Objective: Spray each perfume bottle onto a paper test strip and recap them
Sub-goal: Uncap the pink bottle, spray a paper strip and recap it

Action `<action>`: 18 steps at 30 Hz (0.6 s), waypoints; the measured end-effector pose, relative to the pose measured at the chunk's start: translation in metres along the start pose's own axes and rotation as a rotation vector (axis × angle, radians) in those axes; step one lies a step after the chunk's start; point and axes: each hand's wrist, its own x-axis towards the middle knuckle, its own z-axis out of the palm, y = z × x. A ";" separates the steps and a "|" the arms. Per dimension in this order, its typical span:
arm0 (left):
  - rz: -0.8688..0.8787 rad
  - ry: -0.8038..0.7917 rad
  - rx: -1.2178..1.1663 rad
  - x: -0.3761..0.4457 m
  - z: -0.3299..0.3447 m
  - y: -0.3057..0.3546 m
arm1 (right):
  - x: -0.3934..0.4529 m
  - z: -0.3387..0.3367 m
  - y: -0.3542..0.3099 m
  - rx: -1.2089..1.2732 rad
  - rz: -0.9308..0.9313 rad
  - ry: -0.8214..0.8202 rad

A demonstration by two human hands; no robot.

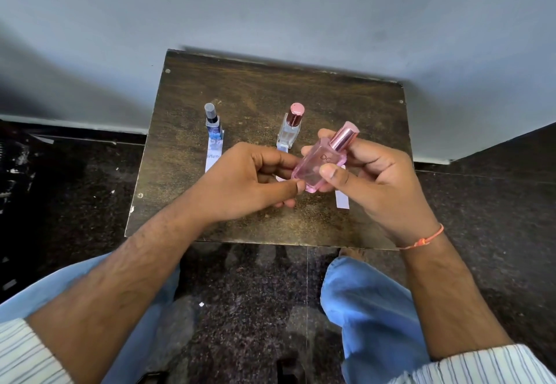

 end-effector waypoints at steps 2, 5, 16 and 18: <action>0.036 0.026 0.021 0.000 0.001 -0.002 | 0.001 0.001 0.000 0.038 0.016 0.027; 0.083 0.089 0.031 0.001 0.003 -0.005 | 0.004 0.001 0.002 0.057 0.051 0.105; 0.056 0.234 0.341 0.001 0.000 -0.007 | 0.009 -0.033 0.007 -0.073 0.007 0.295; 0.093 0.241 0.420 -0.002 0.001 -0.004 | 0.010 -0.043 0.010 -0.099 0.002 0.319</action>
